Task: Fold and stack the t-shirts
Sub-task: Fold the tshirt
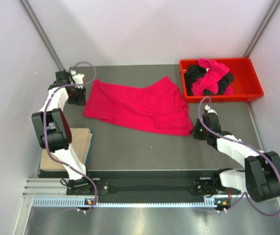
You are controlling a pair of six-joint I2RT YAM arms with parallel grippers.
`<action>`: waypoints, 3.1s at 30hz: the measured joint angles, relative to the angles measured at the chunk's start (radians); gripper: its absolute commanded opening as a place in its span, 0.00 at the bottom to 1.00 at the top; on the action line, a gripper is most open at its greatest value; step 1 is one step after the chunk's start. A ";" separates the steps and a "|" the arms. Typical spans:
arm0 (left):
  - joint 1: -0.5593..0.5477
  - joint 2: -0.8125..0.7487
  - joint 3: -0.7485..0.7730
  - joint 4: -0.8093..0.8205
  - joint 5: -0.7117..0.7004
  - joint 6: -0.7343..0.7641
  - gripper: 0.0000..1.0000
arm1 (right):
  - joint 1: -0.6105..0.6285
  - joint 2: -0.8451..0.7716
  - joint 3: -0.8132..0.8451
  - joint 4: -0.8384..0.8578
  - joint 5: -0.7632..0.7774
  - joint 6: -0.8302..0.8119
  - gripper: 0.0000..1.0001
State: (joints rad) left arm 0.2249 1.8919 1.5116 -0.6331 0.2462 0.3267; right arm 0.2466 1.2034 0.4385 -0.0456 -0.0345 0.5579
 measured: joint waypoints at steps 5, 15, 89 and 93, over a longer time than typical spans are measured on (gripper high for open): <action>-0.015 -0.038 -0.161 -0.003 -0.011 0.080 0.49 | 0.000 -0.008 0.000 0.000 0.000 -0.017 0.00; -0.020 0.048 -0.164 0.021 -0.006 0.092 0.21 | 0.000 -0.010 0.000 0.000 0.000 -0.025 0.00; -0.089 0.595 0.675 0.045 -0.115 -0.357 0.78 | 0.048 1.283 1.676 -0.286 0.017 -0.402 0.54; -0.090 0.620 0.710 0.055 -0.114 -0.375 0.77 | 0.049 1.301 1.717 -0.292 0.028 -0.401 0.56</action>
State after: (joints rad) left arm 0.1349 2.5118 2.2215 -0.5781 0.1326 -0.0483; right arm 0.2955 2.5046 2.1555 -0.3378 -0.0067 0.1570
